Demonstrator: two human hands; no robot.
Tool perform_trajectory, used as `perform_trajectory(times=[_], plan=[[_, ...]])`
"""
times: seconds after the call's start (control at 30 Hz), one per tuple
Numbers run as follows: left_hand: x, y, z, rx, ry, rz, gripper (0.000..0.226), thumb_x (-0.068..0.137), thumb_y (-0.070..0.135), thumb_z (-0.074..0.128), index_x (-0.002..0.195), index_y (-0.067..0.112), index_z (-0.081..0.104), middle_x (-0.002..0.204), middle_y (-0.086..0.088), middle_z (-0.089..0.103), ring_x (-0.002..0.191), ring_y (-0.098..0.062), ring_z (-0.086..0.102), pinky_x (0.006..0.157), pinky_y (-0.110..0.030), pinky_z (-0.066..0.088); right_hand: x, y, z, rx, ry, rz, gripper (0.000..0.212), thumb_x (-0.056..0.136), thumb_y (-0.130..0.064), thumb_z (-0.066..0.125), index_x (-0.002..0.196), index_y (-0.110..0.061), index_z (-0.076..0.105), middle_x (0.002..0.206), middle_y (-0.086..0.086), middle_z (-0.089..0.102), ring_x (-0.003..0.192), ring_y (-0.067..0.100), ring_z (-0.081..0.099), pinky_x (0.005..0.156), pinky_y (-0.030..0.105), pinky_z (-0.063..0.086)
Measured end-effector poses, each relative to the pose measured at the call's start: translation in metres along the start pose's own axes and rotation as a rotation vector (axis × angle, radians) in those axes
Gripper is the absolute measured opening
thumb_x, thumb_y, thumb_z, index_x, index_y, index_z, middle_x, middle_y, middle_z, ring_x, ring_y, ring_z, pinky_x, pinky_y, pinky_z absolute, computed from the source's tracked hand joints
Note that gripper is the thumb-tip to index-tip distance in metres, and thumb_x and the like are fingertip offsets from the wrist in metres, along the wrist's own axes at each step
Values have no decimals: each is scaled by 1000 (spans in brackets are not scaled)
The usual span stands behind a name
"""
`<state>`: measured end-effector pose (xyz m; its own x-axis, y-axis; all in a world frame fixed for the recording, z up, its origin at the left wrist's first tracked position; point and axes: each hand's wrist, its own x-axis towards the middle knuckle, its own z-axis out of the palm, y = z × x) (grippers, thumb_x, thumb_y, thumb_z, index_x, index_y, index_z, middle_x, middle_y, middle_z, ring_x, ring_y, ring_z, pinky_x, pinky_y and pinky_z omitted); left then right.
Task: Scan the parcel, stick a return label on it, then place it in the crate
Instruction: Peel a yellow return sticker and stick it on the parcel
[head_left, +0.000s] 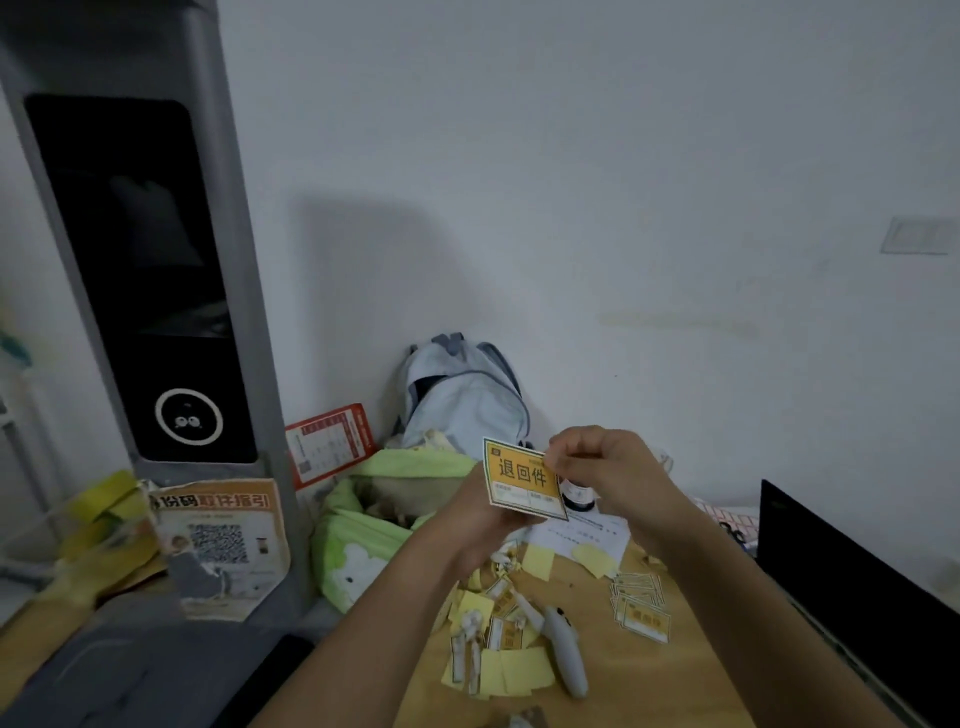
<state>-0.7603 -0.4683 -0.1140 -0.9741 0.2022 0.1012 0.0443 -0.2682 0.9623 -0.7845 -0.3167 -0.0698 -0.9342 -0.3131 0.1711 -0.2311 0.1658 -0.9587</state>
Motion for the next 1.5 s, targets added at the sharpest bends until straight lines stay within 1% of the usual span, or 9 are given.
perform_trajectory(times=[0.23,0.4,0.6,0.73,0.93,1.1,1.23,1.37,1.5], plan=[[8,5,-6,50,27,98,23,54,28,69,65,13,56,68,-5,57,67,-16,51,69,-29,46,12,-8,-7,-29,-17,-56,13,82,-2,69,72,-10,72,78,3,72,58,-6,62,53,6,45],[11,2,-7,78,72,73,9,66,27,67,63,20,64,68,-1,65,68,-16,57,71,-29,48,11,-10,-6,-139,-21,-82,13,81,-6,71,71,-14,72,78,3,73,59,-7,62,56,6,45],[26,-17,-35,12,293,-143,21,91,12,47,99,10,67,86,-6,66,69,-14,59,62,-25,42,7,-28,-12,-364,1,-226,17,82,-15,70,70,-26,69,86,-10,71,75,-8,61,75,14,40],[28,-40,-60,-20,515,-341,19,92,10,49,75,13,56,68,1,49,55,-10,43,44,-19,25,0,-42,-17,-349,7,-306,16,82,-16,71,71,-28,70,84,-11,72,84,-1,64,82,15,44],[17,-83,-99,18,723,-528,9,83,3,60,74,5,59,65,-4,56,50,-12,46,37,-15,23,-2,-53,-23,-234,-47,-311,14,81,-11,71,71,-20,71,74,-6,74,72,3,67,67,10,49],[23,-101,-97,113,698,-602,15,82,6,65,68,6,60,66,-4,61,54,-12,51,44,-17,29,4,-38,-28,-168,-42,-270,14,81,-2,69,74,-13,70,75,7,73,70,12,67,66,15,54],[36,-111,-92,222,642,-650,18,84,9,59,66,7,61,65,-3,60,52,-12,46,47,-18,27,8,-19,-34,-262,2,-214,14,80,-5,70,72,-16,69,75,9,72,76,40,66,70,35,56],[48,-115,-84,182,528,-678,14,86,12,55,79,6,64,82,-7,66,63,-16,54,51,-22,34,9,-4,-39,-280,24,-147,12,81,-6,71,73,-14,69,75,11,73,75,48,64,69,57,54],[56,-114,-71,135,379,-673,15,90,18,55,86,9,66,77,0,65,63,-14,55,59,-25,40,15,15,-43,-297,97,-100,12,80,-4,71,75,-15,68,84,20,72,75,43,67,66,43,55]])
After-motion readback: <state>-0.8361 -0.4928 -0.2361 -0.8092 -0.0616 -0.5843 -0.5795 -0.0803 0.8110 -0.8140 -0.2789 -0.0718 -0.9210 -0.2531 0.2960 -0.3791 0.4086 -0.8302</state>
